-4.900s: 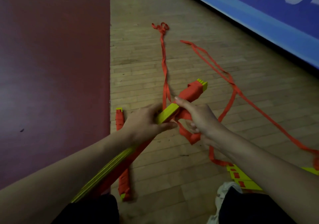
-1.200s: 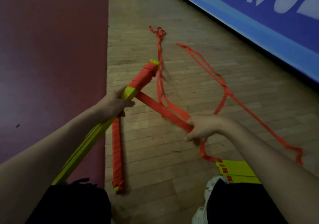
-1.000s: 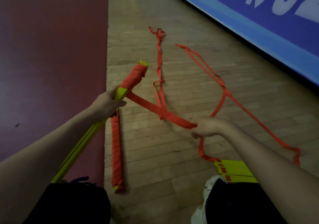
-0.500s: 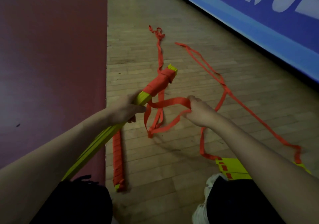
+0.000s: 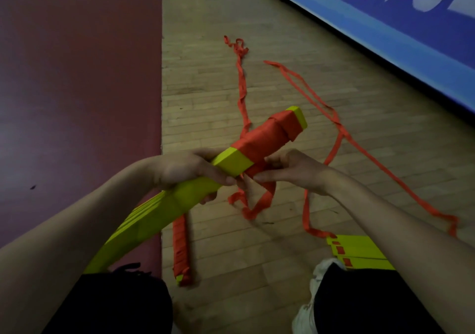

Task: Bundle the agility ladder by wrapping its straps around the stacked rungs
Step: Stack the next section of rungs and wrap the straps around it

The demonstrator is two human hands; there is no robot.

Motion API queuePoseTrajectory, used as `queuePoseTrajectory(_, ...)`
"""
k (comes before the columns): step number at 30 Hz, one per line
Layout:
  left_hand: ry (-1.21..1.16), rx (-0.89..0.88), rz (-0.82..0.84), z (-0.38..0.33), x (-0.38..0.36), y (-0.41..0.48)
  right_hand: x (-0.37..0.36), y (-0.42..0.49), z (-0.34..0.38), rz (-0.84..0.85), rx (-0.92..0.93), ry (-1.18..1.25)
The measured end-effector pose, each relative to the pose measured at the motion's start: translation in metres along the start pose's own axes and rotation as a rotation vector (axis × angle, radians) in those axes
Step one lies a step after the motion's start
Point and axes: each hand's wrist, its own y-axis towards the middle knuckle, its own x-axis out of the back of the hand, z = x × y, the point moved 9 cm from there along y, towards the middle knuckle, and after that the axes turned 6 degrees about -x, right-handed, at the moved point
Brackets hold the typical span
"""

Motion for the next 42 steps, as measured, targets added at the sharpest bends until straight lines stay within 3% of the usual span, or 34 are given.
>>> queuePoseTrajectory(3, -0.022, -0.002, 0.011, 0.002, 0.003, 0.000, 0.007, -0.003, 0.003, -0.062, 0.019, 0.033)
queuePoseTrajectory(14, -0.092, -0.050, 0.007, -0.005, 0.005, 0.001, -0.006, -0.007, 0.006, 0.038, -0.033, 0.416)
queuePoseTrajectory(25, -0.116, -0.041, -0.037, -0.001, 0.009, 0.001, -0.013, -0.011, 0.012, -0.003, 0.011, 0.280)
queuePoseTrajectory(31, -0.099, -0.036, -0.148, -0.002, 0.016, 0.000, -0.032, -0.013, 0.012, 0.108, -0.029, 0.291)
queuePoseTrajectory(35, -0.030, 0.003, -0.288, 0.002, 0.028, 0.002, -0.021, -0.011, 0.009, 0.005, -0.074, 0.229)
queuePoseTrajectory(39, 0.118, 0.008, -0.404, 0.001, 0.027, 0.007, -0.017, -0.017, 0.027, -0.152, 0.042, 0.020)
queuePoseTrajectory(42, 0.264, -0.083, -0.468, -0.010, 0.024, 0.009, -0.015, -0.022, 0.038, -0.215, 0.113, 0.067)
